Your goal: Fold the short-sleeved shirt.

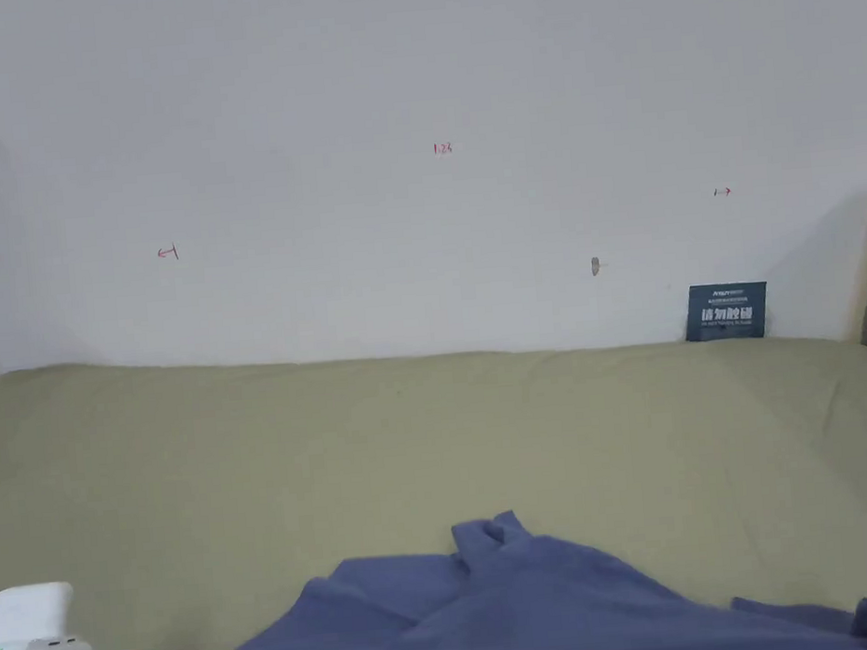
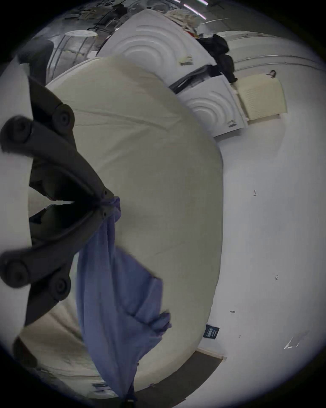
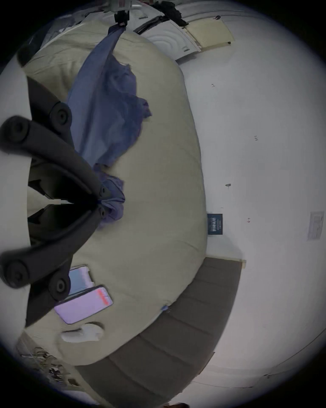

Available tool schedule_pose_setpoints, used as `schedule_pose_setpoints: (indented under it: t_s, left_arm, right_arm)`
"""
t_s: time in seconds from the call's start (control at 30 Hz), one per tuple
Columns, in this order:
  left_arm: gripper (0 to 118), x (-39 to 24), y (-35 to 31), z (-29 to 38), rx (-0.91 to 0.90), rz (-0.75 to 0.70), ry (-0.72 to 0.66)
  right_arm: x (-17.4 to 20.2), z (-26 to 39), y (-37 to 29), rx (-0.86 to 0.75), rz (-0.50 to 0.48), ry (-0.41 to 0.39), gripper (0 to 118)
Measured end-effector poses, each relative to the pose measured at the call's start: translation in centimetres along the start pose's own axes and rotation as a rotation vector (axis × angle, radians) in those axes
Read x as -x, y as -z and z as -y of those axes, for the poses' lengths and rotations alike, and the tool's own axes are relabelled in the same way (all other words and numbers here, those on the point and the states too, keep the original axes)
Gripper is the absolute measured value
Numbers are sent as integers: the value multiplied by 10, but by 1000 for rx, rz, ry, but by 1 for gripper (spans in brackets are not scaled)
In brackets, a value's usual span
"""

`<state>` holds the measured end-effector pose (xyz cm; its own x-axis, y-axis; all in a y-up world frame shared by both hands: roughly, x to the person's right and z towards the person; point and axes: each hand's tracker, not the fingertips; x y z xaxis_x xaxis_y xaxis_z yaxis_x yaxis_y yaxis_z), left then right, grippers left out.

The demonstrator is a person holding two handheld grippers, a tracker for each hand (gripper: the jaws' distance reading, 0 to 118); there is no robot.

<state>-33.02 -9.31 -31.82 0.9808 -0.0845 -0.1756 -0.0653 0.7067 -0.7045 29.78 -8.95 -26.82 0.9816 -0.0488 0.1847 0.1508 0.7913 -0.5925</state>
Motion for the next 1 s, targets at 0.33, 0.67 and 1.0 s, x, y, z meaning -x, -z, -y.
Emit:
schedule_pose_setpoints:
  t_s: [0.33,0.67,1.0]
  left_arm:
    - [1,36,-33,87,69,65,-45]
    - [12,36,-15,112,125,102,-56]
    - [83,32,-77,109,-29,110,-92]
  right_arm:
    - [-27,95,-52,82,-8,97,0]
    - [-20,114,-38,120,7,116,26]
    - [33,101,-85,15,-54,-18,82]
